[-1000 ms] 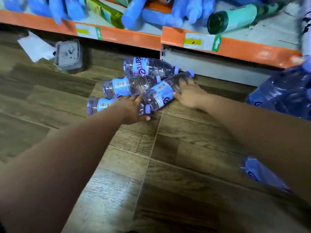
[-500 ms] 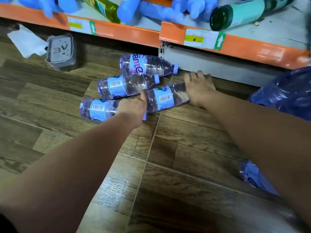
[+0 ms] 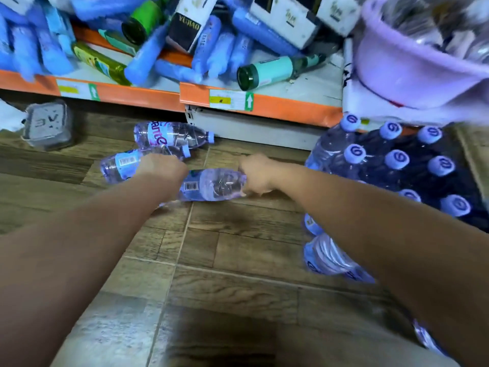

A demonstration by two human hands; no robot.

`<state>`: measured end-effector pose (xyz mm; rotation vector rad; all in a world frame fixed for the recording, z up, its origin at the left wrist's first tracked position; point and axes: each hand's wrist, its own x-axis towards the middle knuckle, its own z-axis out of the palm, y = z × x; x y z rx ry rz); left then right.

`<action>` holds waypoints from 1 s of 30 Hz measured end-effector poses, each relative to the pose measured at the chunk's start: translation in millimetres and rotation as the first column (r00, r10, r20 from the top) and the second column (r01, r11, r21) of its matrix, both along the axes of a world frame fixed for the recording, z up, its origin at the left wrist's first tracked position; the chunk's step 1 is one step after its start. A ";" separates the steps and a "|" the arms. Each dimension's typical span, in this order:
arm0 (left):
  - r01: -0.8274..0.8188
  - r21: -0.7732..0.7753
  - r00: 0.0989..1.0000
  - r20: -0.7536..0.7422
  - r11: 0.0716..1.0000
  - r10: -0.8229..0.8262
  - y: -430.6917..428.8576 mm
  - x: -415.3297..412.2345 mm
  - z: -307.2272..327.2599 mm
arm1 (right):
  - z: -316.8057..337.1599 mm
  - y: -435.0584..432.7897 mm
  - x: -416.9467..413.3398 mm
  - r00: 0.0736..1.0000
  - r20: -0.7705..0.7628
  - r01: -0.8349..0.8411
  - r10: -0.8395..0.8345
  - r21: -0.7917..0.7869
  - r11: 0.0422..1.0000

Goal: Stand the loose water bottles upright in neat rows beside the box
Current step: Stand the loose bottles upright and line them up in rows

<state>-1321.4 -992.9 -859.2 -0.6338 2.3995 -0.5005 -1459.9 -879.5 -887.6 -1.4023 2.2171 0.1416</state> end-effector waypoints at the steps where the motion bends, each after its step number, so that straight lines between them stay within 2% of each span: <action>1: -0.001 0.009 1.000 -0.008 1.000 0.001 7.0 -6.4 5.5 | 9.2 7.2 -2.7 1.000 0.001 0.016 -0.016 -0.051 0.999; 4: 0.028 0.048 0.997 -0.067 0.998 -0.025 26.3 -23.3 17.7 | 30.3 25.8 -8.7 0.995 0.029 0.101 -0.097 -0.204 0.974; 9: 0.109 0.096 0.978 -0.189 0.989 -0.090 55.6 -46.3 37.1 | 51.4 48.5 -11.3 0.981 0.076 0.194 -0.178 -0.368 0.909; 13: 0.167 0.149 0.953 -0.277 0.975 -0.121 80.3 -63.0 46.4 | 62.2 66.5 -18.6 0.971 0.043 0.230 -0.235 -0.422 0.877; 18: 0.152 0.312 0.904 -0.428 0.938 -0.004 98.0 -75.6 50.0 | 62.2 89.3 -43.4 0.900 0.092 0.410 -0.427 -0.518 0.751; 24: 0.198 0.429 0.866 -0.498 0.881 0.048 121.6 -90.0 44.7 | 72.1 88.6 -60.9 0.864 0.144 0.480 -0.482 -0.526 0.702; 30: 0.208 0.516 0.758 -0.622 0.831 0.196 131.4 -100.4 39.1 | 68.0 77.4 -73.4 0.846 0.111 0.510 -0.522 -0.456 0.730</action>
